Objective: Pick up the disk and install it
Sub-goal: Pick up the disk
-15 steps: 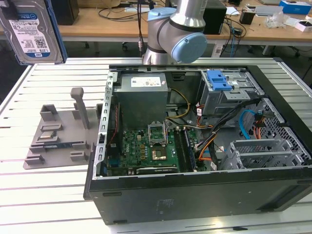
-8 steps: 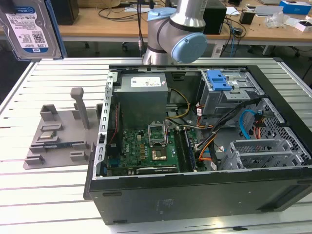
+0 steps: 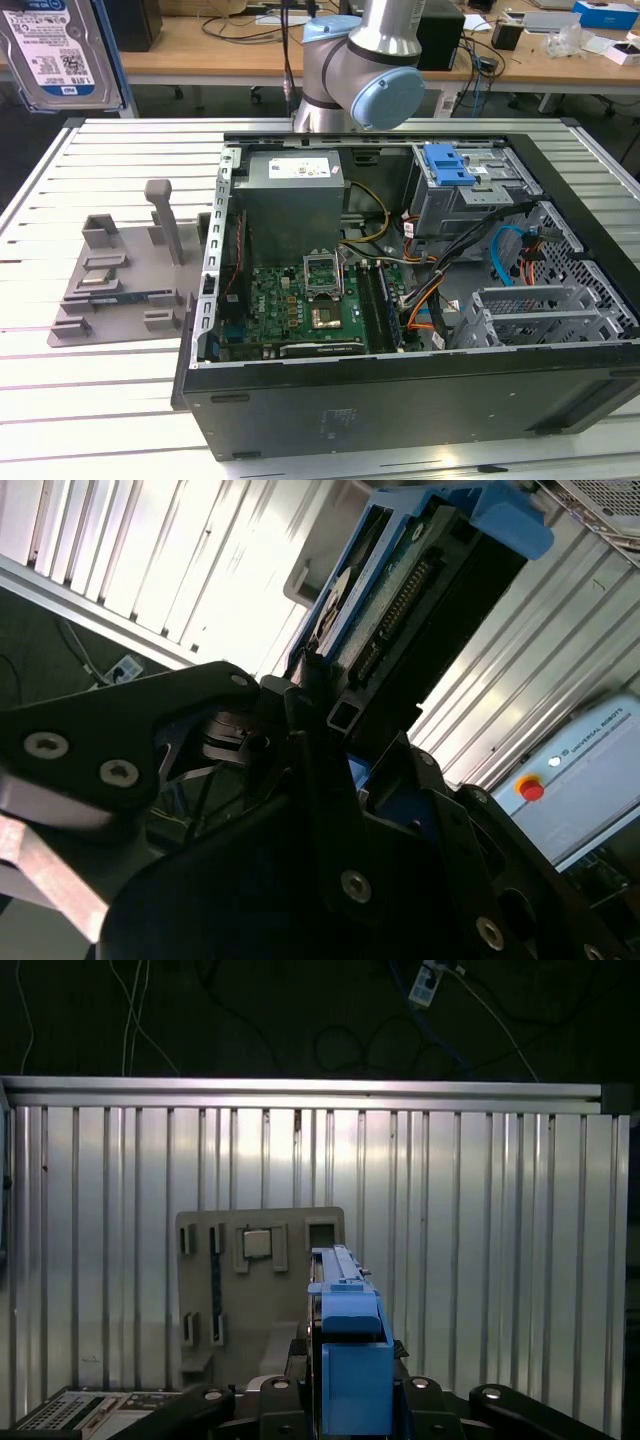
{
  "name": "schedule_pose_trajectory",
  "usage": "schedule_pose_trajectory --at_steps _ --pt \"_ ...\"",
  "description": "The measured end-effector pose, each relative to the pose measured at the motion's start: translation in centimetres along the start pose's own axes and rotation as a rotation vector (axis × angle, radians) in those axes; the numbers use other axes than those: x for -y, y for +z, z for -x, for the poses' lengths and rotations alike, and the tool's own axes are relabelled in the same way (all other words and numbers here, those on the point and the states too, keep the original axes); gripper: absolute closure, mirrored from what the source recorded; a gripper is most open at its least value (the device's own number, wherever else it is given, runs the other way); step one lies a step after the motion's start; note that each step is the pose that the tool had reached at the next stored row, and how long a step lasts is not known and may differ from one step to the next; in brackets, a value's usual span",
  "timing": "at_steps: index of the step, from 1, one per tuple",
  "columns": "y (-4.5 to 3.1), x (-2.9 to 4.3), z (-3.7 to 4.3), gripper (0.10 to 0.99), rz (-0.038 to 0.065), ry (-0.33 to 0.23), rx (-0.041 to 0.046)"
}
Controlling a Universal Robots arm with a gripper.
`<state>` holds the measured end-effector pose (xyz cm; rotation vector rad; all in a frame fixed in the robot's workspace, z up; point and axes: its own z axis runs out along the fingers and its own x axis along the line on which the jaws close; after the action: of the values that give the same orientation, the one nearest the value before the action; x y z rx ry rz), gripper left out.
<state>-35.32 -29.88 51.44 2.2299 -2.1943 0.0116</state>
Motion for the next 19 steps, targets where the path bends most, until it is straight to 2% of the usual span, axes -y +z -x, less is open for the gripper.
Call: schedule_pose_trajectory --at_steps 1,9,12,17,18,19 --pt "-0.36 0.00 -0.01 0.722 0.000 0.000 0.0000" --pt "-1.84 -0.01 -0.03 0.722 0.000 0.000 0.0000" --pt "-2.83 -0.01 -0.04 0.722 0.000 0.000 0.0000" --pt "-2.98 -0.01 -0.04 0.722 0.000 0.000 0.0004" --pt "-2.98 0.08 -0.05 0.722 0.000 0.000 0.0004" --pt "-2.99 0.47 -0.05 0.722 0.000 0.000 0.0004"
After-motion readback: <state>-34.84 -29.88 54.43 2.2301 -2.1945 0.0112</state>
